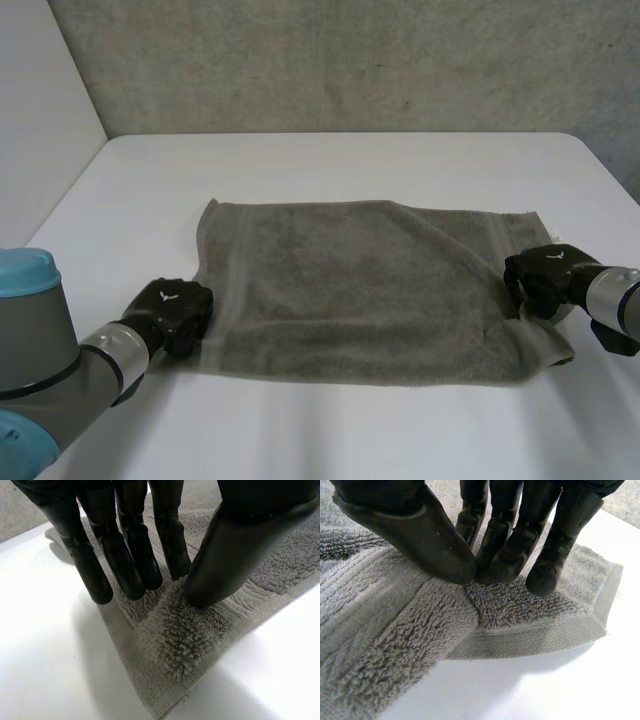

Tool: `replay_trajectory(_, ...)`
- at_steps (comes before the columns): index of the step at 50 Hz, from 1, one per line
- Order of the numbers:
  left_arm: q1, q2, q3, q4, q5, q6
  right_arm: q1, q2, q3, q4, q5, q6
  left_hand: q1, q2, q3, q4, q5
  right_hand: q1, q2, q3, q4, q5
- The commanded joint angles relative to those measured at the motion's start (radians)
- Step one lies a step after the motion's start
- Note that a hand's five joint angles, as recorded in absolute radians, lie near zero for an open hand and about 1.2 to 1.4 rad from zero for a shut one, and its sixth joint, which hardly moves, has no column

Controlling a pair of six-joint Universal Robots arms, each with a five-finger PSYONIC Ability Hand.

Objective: Fold the towel.

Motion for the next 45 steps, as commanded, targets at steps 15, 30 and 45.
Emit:
replay_trajectory(15, -0.004, 0.047, -0.02, -0.003, 0.009, -0.001, -0.02, -0.007, -0.006, 0.015, -0.014, 0.0, -0.086, -0.09, -0.089, -0.091, -0.086, 0.077, 0.089, 0.051, 0.056, 0.053)
replay_trajectory(30, 0.002, 0.042, -0.025, -0.012, 0.063, 0.0, -0.017, -0.007, -0.001, 0.015, -0.014, -0.003, -0.326, -0.33, -0.33, -0.332, -0.327, 0.077, 0.089, 0.051, 0.056, 0.053)
replay_trajectory(45, 0.013, 0.038, -0.021, -0.011, 0.059, 0.002, -0.017, -0.007, 0.0, 0.015, -0.014, -0.011, -0.517, -0.521, -0.521, -0.523, -0.518, 0.077, 0.089, 0.051, 0.056, 0.053)
